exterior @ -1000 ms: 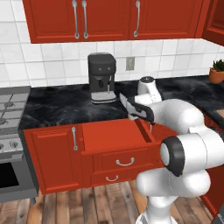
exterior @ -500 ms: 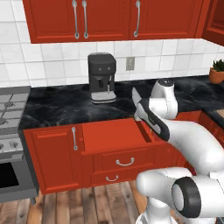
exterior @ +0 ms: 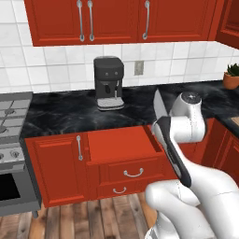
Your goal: Pick up the knife from the drawer and place it on the cutting board. Then place the meat from the plate to the cutting board.
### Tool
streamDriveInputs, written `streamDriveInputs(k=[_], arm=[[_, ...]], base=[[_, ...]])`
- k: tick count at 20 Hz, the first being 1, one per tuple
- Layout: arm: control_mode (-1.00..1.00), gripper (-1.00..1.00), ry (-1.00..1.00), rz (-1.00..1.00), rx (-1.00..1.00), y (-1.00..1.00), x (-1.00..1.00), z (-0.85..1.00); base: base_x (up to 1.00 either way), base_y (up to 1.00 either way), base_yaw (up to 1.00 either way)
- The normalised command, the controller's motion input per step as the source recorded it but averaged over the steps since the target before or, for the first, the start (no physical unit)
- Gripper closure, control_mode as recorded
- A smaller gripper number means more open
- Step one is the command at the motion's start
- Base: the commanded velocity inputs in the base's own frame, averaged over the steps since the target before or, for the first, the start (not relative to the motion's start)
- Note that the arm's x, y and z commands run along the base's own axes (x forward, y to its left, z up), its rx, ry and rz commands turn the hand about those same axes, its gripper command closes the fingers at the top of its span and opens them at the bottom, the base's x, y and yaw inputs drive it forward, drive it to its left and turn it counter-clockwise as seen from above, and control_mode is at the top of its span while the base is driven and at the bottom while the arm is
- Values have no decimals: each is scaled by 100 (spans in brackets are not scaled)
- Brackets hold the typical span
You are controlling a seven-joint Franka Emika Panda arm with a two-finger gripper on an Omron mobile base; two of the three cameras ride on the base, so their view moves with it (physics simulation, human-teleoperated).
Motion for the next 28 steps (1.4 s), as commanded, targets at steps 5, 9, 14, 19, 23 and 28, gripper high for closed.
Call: streamDriveInputs(k=[5, 9, 14, 19, 23, 28], arm=[[-100, 100, 0, -9, 0, 0, -21, 70], [-100, 100, 0, -7, 0, -9, 0, 50], [100, 100, 0, 0, 0, 0, 0, 0], [100, 100, 0, 0, 0, 0, 0, 0], [100, 100, 0, 0, 0, 0, 0, 0], [100, 100, 0, 0, 0, 0, 0, 0]], base=[[0, 0, 0], [0, 0, 0], [-1, -8, -41], [20, 24, -72], [100, -28, -7], [88, -54, -1]])
